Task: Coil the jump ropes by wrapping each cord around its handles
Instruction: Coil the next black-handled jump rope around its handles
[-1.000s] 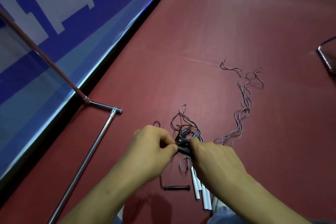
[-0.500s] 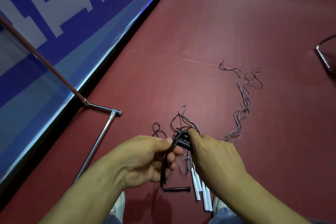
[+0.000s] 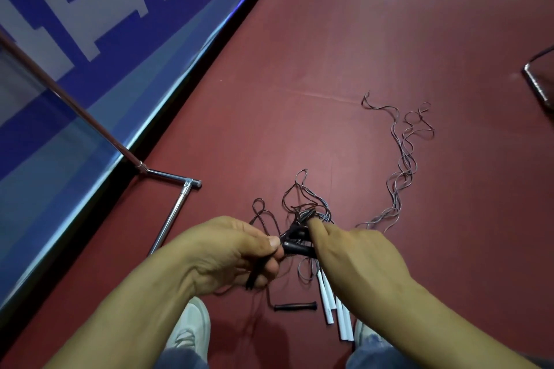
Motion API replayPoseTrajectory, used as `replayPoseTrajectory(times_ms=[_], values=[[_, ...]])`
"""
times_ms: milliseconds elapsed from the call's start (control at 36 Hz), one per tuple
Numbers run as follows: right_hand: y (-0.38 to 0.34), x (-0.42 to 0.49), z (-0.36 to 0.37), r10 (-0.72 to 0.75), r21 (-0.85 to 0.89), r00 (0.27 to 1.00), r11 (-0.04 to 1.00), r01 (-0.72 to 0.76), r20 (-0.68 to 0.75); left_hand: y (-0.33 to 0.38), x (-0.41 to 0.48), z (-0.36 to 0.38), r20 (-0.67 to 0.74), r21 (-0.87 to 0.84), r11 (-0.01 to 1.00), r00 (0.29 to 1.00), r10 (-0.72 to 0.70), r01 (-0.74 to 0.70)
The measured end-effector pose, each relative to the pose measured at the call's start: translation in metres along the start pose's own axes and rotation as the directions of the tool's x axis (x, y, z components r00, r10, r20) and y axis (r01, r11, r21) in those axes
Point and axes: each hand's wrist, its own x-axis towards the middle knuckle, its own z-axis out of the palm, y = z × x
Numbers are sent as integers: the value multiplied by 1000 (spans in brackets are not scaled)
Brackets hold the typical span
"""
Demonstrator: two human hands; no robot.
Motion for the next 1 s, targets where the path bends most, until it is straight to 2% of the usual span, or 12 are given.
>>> replayPoseTrajectory(times_ms=[194,278,389,528,611,750,861,1000], values=[[-5,-9,2,-57,14,998,998,56,13,-1,3,-10,-4,64,998,1000,-23,23],[-4,-12,2,-88,30,995,996,87,40,-2,3,-7,-38,91,996,999,11,-8],[-7,-15,3,-91,22,994,996,90,53,3,-1,-6,-108,254,966,990,86,-56],[-14,-13,8,-8,54,996,999,2,94,4,-9,9,-137,342,938,984,116,-63],[-14,-8,8,70,44,990,996,-76,119,-4,-10,25,-143,318,940,973,178,-125],[-6,-3,-3,96,75,979,991,-111,179,-16,-9,41,-137,321,927,960,246,-192],[-1,-2,-10,133,212,980,964,-162,146,-14,-12,35,-117,346,892,929,350,-292],[6,-3,-10,165,564,980,802,-197,108,-11,-18,36,-65,352,832,876,479,-429]])
